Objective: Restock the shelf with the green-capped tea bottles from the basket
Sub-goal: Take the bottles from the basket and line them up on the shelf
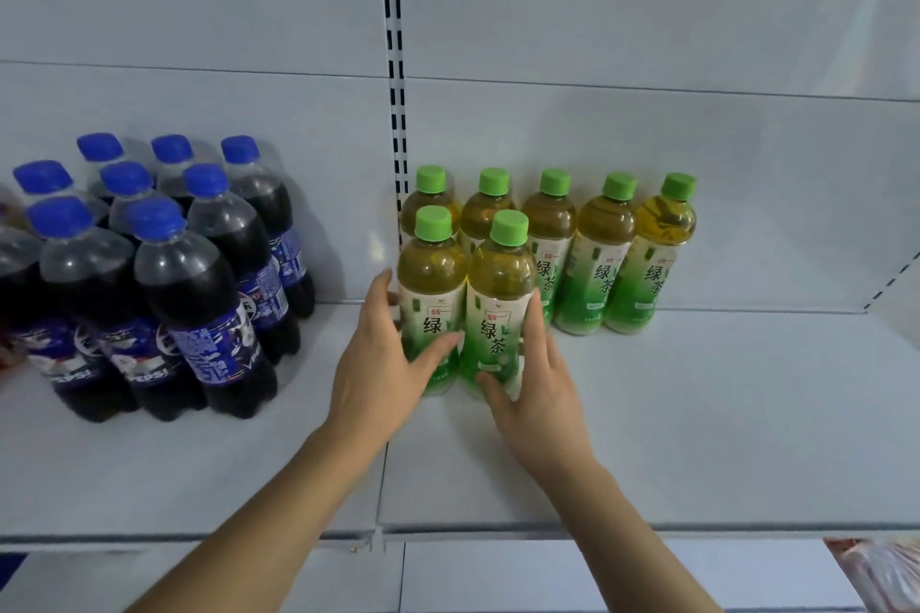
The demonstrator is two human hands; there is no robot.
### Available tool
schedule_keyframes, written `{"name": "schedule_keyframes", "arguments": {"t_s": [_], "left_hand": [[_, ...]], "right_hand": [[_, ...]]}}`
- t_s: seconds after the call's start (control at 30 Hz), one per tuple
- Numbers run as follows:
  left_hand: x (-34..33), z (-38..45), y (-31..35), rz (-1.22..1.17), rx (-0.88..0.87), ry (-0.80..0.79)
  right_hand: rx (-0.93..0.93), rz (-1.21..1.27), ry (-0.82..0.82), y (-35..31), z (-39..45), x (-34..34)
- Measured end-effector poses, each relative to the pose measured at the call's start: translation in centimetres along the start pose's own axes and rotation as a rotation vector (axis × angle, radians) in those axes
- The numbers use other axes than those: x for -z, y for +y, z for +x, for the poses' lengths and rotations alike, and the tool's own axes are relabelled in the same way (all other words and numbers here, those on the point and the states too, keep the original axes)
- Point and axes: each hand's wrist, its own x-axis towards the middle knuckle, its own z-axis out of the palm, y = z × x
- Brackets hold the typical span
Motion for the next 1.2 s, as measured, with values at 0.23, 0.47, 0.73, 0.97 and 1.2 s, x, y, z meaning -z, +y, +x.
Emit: {"name": "schedule_keyframes", "arguments": {"t_s": [0.23, 0.47, 0.73, 0.97, 1.2], "left_hand": [[-0.7, 0.5, -1.2, 0.128, -0.010, -0.029], [-1.4, 2.1, -1.8, 0.142, -0.007, -0.020], [-1.6, 2.2, -2.1, 0.153, 0.009, -0.015], [-1.2, 2.1, -1.7, 0.155, 0.019, -0.037], [-0.2, 0.9, -1.0, 0.321, -0.010, 0.014]], "right_hand": [[-0.035, -0.117, 0.017, 0.1, 0.1, -1.2], [-0.001, -0.140, 0.006, 0.0, 1.7, -2.1], [-0.022, -0.147, -0.007, -0.1, 2.5, -2.4], [-0.042, -0.122, -0.041, -0.2, 2.5, -1.8], [-0.027, -0.338, 0.038, 0.7, 1.6, -1.1]]}}
